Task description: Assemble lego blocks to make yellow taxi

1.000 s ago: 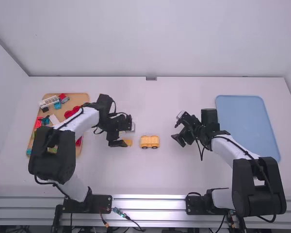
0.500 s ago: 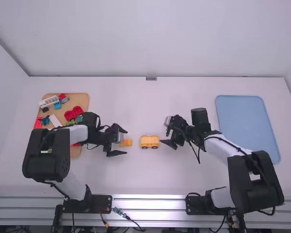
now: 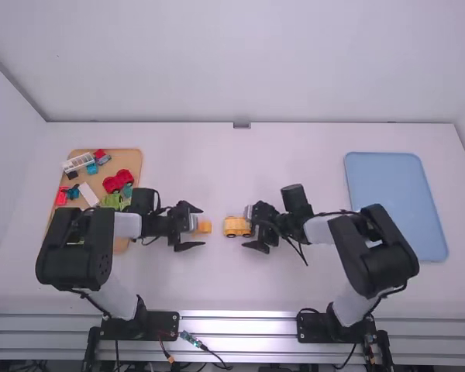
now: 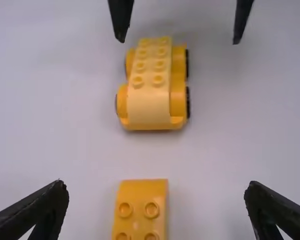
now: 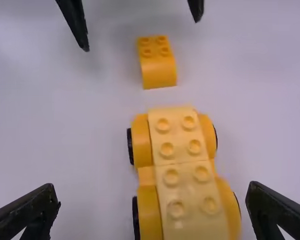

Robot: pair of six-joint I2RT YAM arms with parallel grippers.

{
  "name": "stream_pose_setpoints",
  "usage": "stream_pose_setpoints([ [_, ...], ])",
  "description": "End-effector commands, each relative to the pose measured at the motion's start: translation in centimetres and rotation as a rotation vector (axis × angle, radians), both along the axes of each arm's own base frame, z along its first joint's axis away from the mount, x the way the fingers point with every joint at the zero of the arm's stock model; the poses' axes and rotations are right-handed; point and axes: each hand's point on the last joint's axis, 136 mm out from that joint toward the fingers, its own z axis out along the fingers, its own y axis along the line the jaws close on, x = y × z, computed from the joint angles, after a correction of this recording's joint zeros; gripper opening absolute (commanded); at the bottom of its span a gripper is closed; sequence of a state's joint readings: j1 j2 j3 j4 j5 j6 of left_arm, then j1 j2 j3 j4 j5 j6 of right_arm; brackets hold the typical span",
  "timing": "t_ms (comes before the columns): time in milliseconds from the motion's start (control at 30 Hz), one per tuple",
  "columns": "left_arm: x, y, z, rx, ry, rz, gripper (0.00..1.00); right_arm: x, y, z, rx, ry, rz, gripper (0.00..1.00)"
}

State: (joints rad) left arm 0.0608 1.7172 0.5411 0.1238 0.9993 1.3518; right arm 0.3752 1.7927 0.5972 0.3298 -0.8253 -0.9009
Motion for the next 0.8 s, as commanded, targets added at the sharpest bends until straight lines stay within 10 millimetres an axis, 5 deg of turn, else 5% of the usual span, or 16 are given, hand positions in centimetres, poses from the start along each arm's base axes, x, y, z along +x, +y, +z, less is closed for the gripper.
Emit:
stream_pose_setpoints([
  [0, 0.1, 0.2, 0.0, -0.010, 0.054, 0.057, 0.98, -0.5, -0.1, -1.3, 0.012, 0.048, 0.001, 0.99],
  [367, 0.2, 0.1, -0.1, -0.002, 0.040, 0.047, 0.97, -0.2, 0.0, -1.6, 0.095, 0.087, 0.004, 0.99],
  [767, 1.1, -0.6, -2.3, -0.020, 0.116, -0.017, 0.93, -0.9, 0.5, -0.8, 0.146, 0.087, 0.053, 0.99],
])
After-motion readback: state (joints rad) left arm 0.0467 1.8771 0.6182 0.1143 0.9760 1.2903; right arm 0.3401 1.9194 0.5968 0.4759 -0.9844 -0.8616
